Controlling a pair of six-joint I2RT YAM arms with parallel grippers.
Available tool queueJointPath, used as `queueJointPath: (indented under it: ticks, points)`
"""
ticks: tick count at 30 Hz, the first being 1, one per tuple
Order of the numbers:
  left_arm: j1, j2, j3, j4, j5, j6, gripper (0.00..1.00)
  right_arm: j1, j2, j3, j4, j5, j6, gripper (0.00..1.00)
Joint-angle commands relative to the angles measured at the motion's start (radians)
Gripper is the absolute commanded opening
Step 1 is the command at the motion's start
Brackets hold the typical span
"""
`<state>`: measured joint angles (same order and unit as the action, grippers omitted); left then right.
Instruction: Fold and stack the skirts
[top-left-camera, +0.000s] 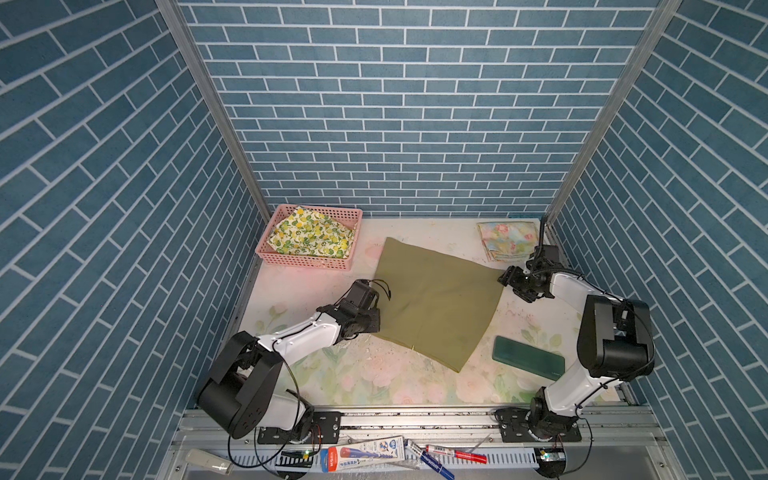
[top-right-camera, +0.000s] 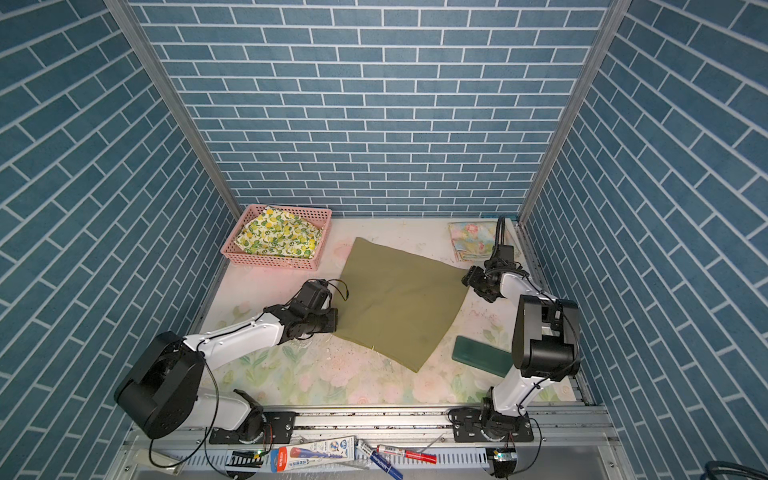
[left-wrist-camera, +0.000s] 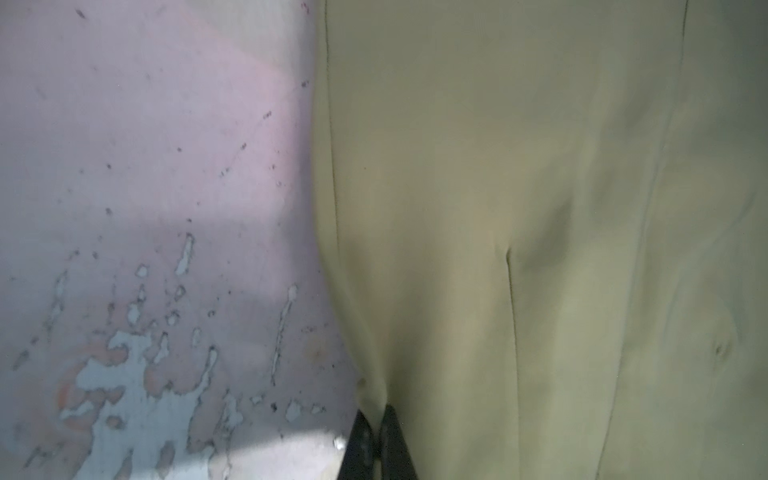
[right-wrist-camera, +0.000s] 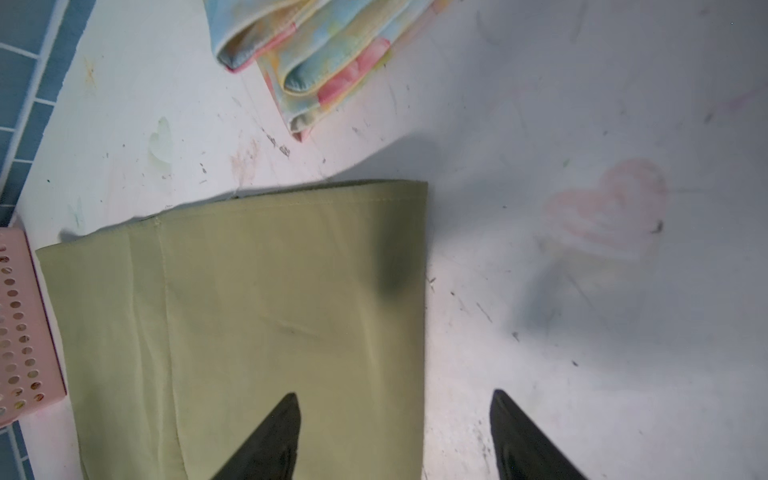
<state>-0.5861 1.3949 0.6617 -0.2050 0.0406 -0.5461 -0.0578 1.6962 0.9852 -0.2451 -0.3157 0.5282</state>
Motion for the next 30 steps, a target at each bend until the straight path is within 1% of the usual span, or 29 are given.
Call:
queueJointPath:
  ticks: [1,4,8,9,11,12,13,14,15,16,18,19,21,23,30]
  points:
    - [-0.024,-0.035,-0.033,-0.042,-0.019,-0.028,0.00,-0.004,0.045,-0.046,0.081,-0.054,0.039,0.66]
    - [-0.044,-0.051,-0.050,-0.045,-0.013,-0.041,0.00,-0.004,0.085,-0.056,0.135,-0.066,0.051,0.63]
    - [-0.066,-0.052,-0.052,-0.036,0.005,-0.058,0.08,-0.002,0.130,-0.059,0.188,-0.072,0.065,0.56]
    - [-0.077,-0.052,-0.049,-0.039,0.003,-0.063,0.08,-0.002,0.135,-0.059,0.199,-0.074,0.067,0.52]
    - [-0.094,-0.050,-0.045,-0.040,0.002,-0.070,0.09,0.001,0.132,-0.057,0.209,-0.080,0.061,0.33]
    - [-0.099,-0.050,-0.045,-0.041,0.003,-0.071,0.10,0.003,0.123,-0.056,0.208,-0.074,0.061,0.22]
    - [-0.103,-0.051,-0.045,-0.045,-0.005,-0.072,0.13,0.007,0.111,-0.054,0.202,-0.070,0.061,0.13]
    - [-0.103,-0.049,-0.045,-0.048,-0.011,-0.069,0.15,0.012,0.098,-0.054,0.200,-0.067,0.057,0.04]
    - [-0.104,-0.051,-0.045,-0.055,-0.024,-0.065,0.18,0.019,0.081,-0.052,0.195,-0.059,0.051,0.00]
    - [-0.103,-0.051,-0.044,-0.061,-0.039,-0.057,0.27,0.027,0.068,-0.043,0.180,-0.048,0.044,0.00]
    - [-0.103,-0.052,-0.037,-0.080,-0.078,-0.045,0.52,0.044,0.046,-0.026,0.147,-0.026,0.031,0.00]
    - [-0.103,-0.051,-0.030,-0.090,-0.096,-0.037,0.61,0.054,0.034,-0.018,0.132,-0.020,0.027,0.00]
    - [-0.102,-0.050,-0.022,-0.095,-0.120,-0.026,0.71,0.075,0.014,-0.004,0.107,0.002,0.023,0.00]
    - [-0.098,-0.042,-0.015,-0.096,-0.141,-0.016,0.74,0.096,-0.008,0.005,0.090,0.026,0.020,0.00]
    - [-0.074,0.018,-0.020,-0.033,-0.132,-0.006,0.74,0.192,-0.063,0.072,0.001,0.110,0.032,0.00]
